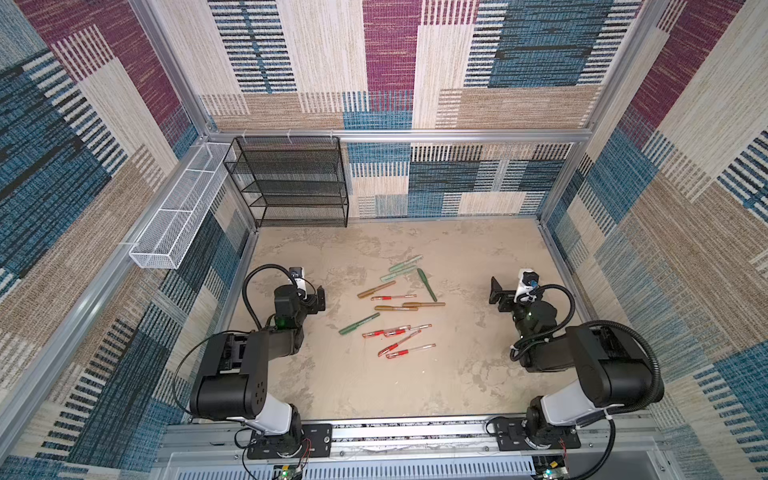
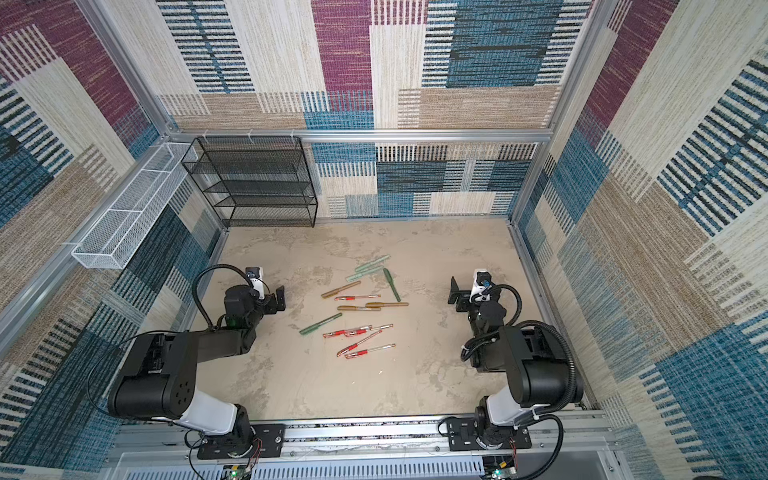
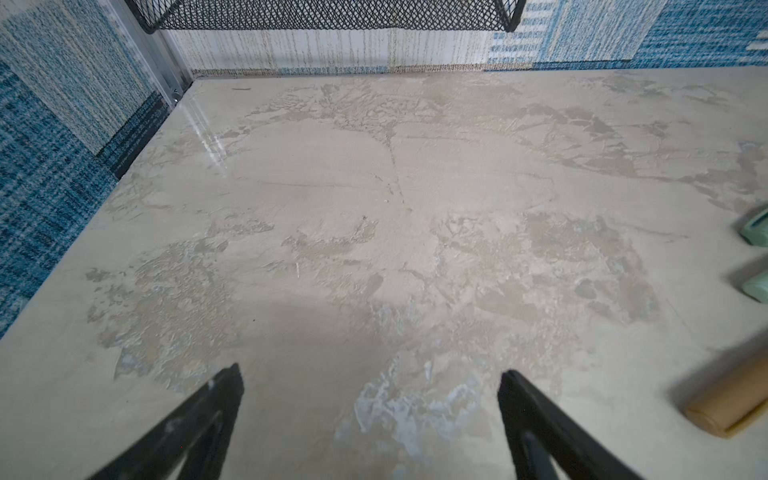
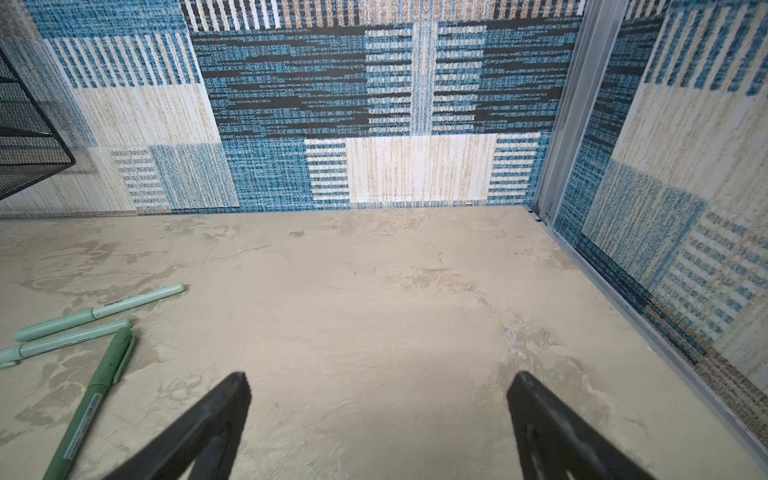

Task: Open the pen caps
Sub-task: 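Reach the right gripper to the sage-green pen and grasp its barrel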

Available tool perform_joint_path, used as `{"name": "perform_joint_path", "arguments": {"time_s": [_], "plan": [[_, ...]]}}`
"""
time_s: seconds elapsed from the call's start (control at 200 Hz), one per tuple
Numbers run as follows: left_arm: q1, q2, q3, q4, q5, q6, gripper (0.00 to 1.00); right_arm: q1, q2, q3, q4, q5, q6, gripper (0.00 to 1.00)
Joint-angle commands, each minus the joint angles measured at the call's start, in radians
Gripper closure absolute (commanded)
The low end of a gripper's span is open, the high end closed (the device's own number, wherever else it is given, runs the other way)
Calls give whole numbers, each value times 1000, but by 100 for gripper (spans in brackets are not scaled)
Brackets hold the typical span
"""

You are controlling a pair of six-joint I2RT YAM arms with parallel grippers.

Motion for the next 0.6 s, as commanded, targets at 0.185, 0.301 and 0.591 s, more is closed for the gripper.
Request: {"name": "perform_joint_path", "arguments": {"time_s": [0.185,0.301,0.591], "plan": [[0,-4,5,15,-4,-15,1,1,-2,3,20,-9,-8,0],[1,-6,8,0,-3,-17,1,1,-2,3,20,-8,-8,0],[1,-13,7,-3,11,-11,1,2,-3,0,24,-6,-8,0]]}}
